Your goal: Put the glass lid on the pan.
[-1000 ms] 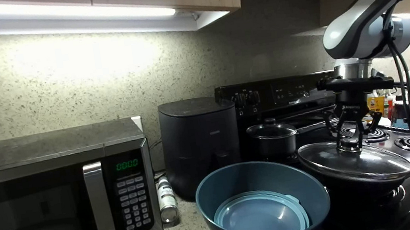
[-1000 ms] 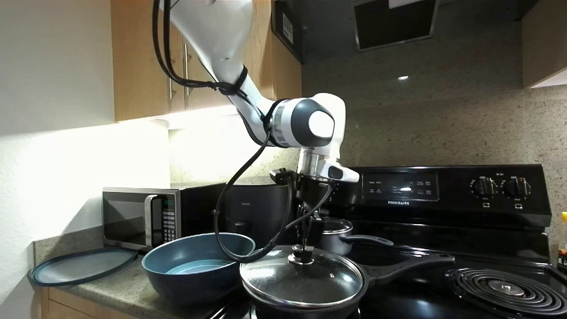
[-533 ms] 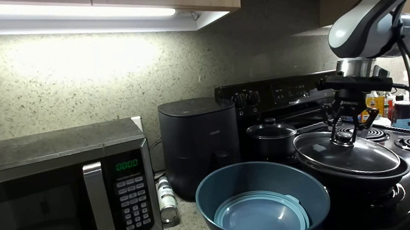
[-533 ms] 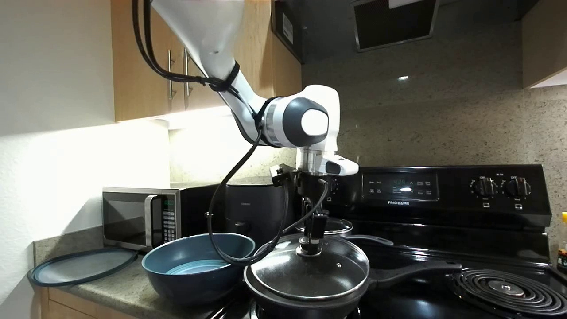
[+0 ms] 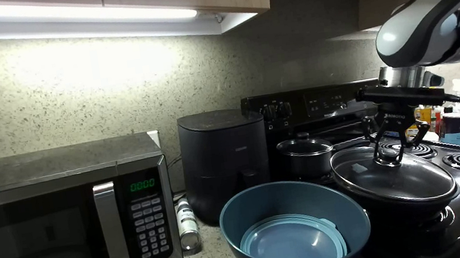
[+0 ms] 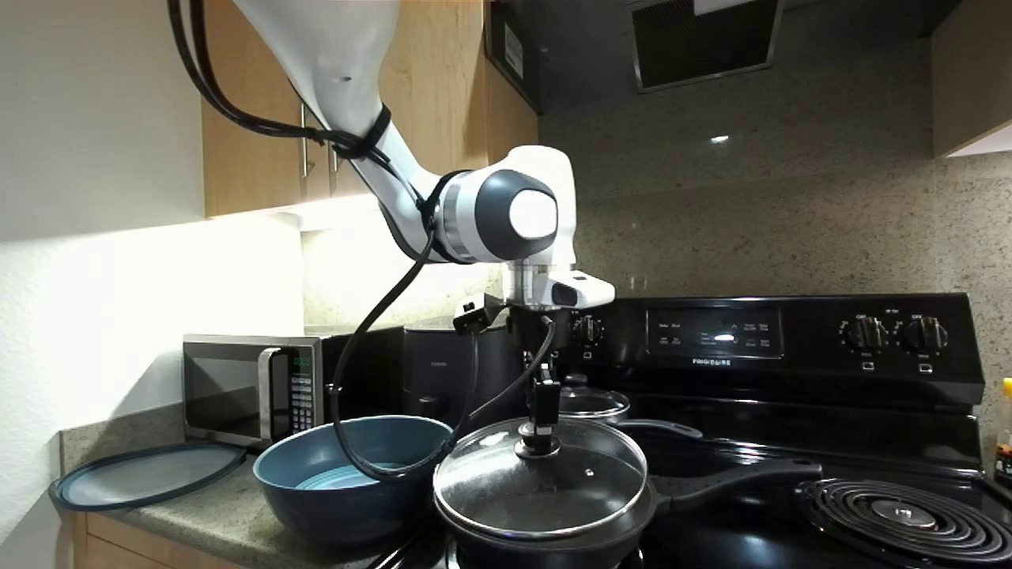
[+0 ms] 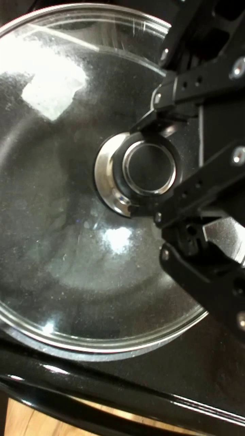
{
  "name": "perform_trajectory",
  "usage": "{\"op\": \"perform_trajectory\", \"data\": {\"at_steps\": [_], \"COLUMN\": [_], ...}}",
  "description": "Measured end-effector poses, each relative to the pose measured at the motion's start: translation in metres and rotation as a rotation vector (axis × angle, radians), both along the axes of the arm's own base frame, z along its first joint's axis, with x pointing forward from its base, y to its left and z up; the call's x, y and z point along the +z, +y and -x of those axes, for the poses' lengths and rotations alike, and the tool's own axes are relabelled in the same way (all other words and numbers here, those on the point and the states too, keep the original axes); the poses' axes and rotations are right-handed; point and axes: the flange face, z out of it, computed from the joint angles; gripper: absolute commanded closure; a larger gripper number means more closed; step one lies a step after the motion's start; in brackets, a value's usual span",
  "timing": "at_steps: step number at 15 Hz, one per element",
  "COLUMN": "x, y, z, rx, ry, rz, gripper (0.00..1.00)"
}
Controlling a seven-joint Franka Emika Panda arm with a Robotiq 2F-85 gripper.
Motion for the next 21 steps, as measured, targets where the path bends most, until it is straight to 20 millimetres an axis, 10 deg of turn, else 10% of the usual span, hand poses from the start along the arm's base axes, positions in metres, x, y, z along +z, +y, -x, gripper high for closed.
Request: {"op": "perform_trajectory", "data": {"at_steps": [19,20,21], "x": [-0.016,-0.016,-0.016], "y": [0.002,0.001,0.001], "z": [-0.008,-0.01,-0.012], "rx": [0.02,0.029,0.035], "ry": [0.168,0.168,0.167], "rz": [-0.012,-0.012,-0.01], "gripper": [0.75,0.25,0.24]}}
